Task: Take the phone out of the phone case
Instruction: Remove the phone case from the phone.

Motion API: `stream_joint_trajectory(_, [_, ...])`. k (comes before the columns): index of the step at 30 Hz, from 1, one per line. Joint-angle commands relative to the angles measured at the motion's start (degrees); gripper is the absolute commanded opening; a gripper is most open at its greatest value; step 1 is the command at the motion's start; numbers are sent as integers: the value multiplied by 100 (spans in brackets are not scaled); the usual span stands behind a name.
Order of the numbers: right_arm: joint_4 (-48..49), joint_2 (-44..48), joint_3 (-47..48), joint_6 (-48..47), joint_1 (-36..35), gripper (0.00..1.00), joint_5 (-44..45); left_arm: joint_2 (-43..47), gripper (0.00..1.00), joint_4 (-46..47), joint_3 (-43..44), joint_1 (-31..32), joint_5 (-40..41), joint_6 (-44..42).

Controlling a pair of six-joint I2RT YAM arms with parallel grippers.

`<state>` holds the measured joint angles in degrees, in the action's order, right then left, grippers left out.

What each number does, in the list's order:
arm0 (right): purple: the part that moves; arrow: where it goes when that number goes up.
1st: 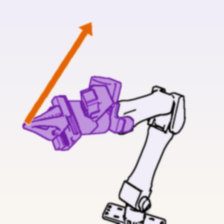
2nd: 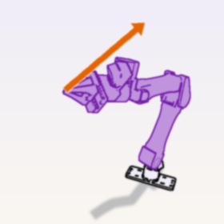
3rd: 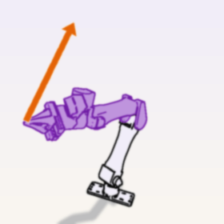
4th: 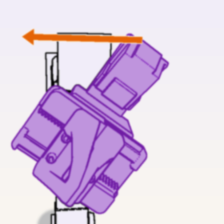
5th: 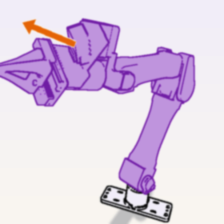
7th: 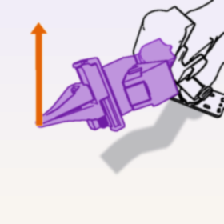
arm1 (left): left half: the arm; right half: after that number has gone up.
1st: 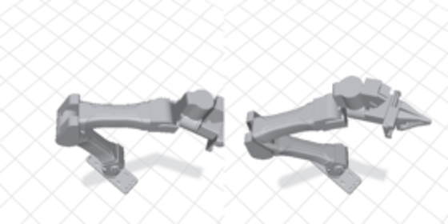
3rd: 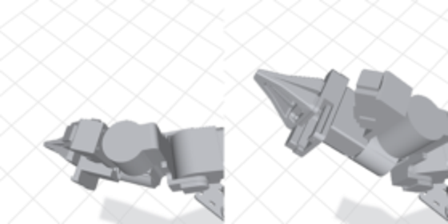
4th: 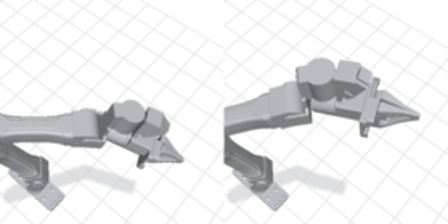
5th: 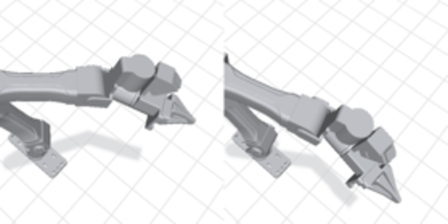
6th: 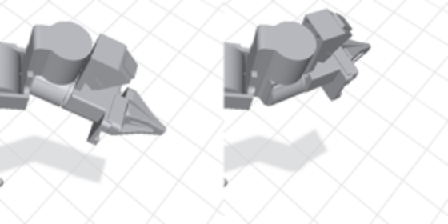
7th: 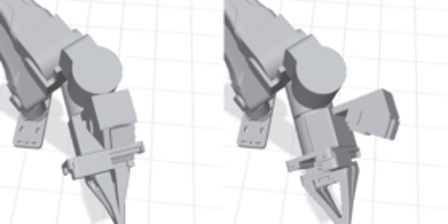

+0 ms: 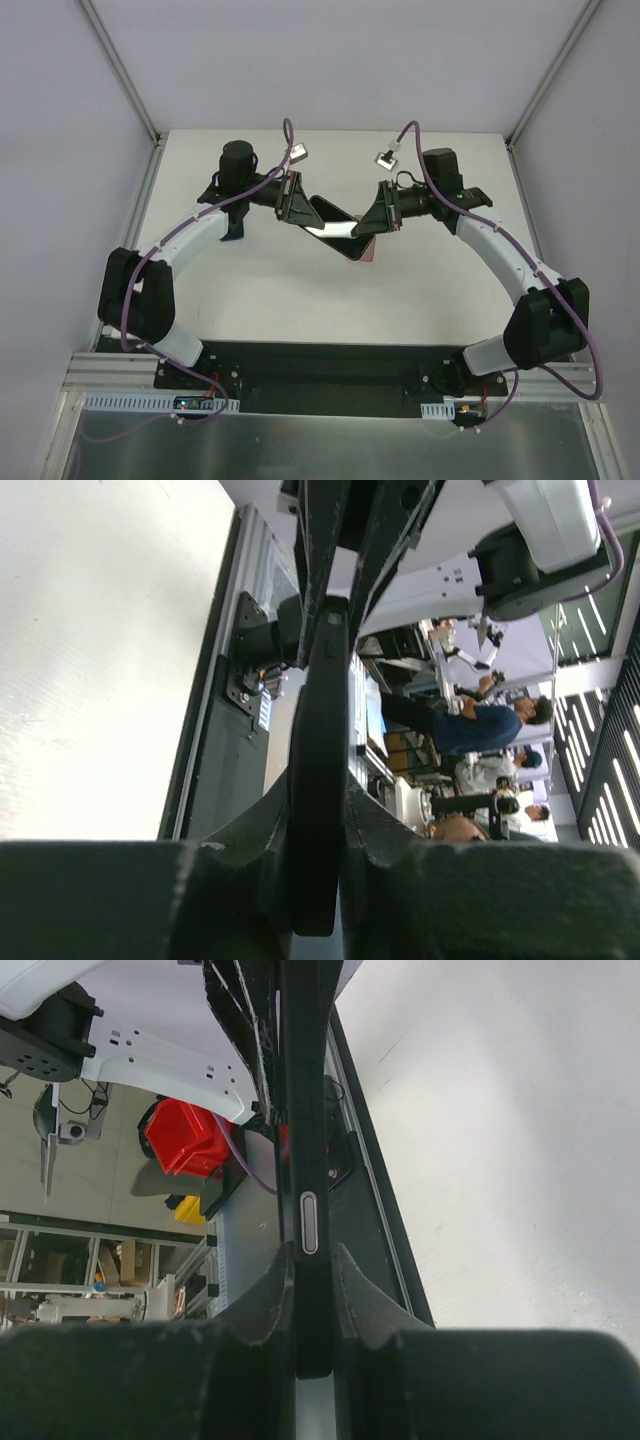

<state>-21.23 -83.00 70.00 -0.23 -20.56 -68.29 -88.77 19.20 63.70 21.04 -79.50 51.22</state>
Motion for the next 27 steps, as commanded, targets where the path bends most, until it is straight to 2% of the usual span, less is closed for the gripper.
stream_joint_trajectory(1, [1379, 214, -275, 1045, -10, 1, 869, 194, 31, -74, 327, 59, 251, 125])
stream_joint_trajectory(2, [1785, 371, -641, 1356, -1, 1, 957, 202, 44, -74, 327, 58, 321, 125])
stream_joint_trajectory(3, [2277, 459, -828, 1750, -1, 2, 1132, 237, 68, -74, 327, 50, 461, 142])
stream_joint_trajectory(4, [3065, 547, -1004, 2303, -10, 1, 1256, 264, 77, -74, 327, 50, 532, 151])
stream_joint_trajectory(7, [3948, 873, -1532, 2957, -19, 1, 1932, 395, 94, -57, 283, -3, 926, 213])
stream_joint_trajectory(13, [5110, 1549, -2366, 4153, -27, 1, 3391, 817, 98, 180, -243, -249, 1797, 695])
stream_joint_trajectory(18, [5979, 1840, -2824, 4881, -203, 1, 4269, 967, 99, 1198, -1077, -267, 2430, 1433])
stream_joint_trajectory(22, [6657, 1691, -2992, 5347, -422, 2, 4526, 678, 99, 2446, -1439, -214, 2457, 2389])
stream_joint_trajectory(27, [7255, 1410, -3036, 5753, -651, 2, 4781, 221, 98, 3369, -1361, -100, 2642, 2796])
